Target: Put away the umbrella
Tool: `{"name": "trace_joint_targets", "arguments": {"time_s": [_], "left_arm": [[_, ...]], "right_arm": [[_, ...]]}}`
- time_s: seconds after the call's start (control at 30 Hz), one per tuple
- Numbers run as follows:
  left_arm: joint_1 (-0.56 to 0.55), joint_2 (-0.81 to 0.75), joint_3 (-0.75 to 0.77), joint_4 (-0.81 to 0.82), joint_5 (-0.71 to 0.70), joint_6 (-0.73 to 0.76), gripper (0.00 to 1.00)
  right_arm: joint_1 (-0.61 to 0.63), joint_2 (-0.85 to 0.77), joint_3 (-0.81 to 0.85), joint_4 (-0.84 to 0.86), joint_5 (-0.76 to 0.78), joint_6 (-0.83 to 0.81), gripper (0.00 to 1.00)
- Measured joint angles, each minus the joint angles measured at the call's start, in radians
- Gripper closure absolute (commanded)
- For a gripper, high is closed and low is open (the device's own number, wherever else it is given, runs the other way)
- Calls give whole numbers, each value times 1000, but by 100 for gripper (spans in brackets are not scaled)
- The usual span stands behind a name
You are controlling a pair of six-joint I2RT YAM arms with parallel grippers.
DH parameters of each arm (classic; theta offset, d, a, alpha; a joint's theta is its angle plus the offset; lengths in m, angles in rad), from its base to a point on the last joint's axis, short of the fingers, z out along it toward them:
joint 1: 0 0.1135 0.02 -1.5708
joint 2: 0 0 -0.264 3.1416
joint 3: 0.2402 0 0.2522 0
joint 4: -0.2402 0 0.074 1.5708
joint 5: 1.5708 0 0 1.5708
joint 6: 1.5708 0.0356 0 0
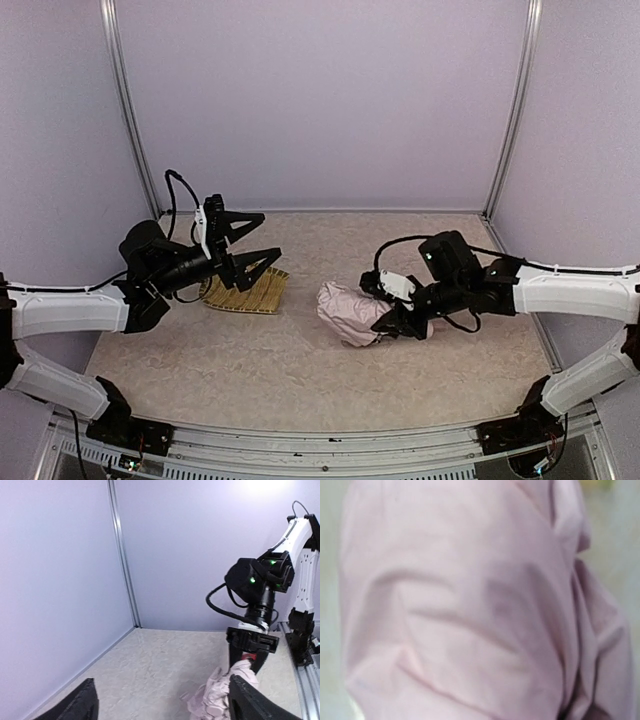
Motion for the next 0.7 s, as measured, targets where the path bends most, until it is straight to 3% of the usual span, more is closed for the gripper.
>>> {"name": "trace_joint_targets", "arguments": {"time_s": [0.17,0.47,0.7], "left_arm": [[-47,-13,16,-17,37,18,37],[-196,35,-94,-32,76,118,32],[-232,161,-86,19,68,142,25]], "right_arm": [[-85,-79,132,-68,-152,3,100],[-124,-100,385,-207,-389,-34,100],[-124,-97,489,-206,-435,3,100]]}}
